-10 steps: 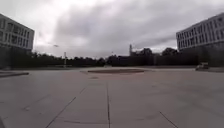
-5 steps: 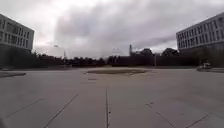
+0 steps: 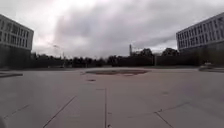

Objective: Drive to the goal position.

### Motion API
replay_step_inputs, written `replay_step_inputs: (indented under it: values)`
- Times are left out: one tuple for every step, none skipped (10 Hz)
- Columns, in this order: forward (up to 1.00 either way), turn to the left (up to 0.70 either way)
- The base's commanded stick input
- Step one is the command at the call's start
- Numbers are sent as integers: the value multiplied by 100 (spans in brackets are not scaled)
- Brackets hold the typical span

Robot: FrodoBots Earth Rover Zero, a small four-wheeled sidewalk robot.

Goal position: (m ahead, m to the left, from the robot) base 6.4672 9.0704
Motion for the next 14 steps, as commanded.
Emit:
replay_step_inputs:
  values:
    - [70,0]
    - [70,0]
    - [70,0]
    - [70,0]
    - [70,0]
    - [70,0]
    - [70,0]
    - [70,0]
    - [70,0]
    - [70,0]
    - [70,0]
    - [70,0]
    - [70,0]
    - [70,0]
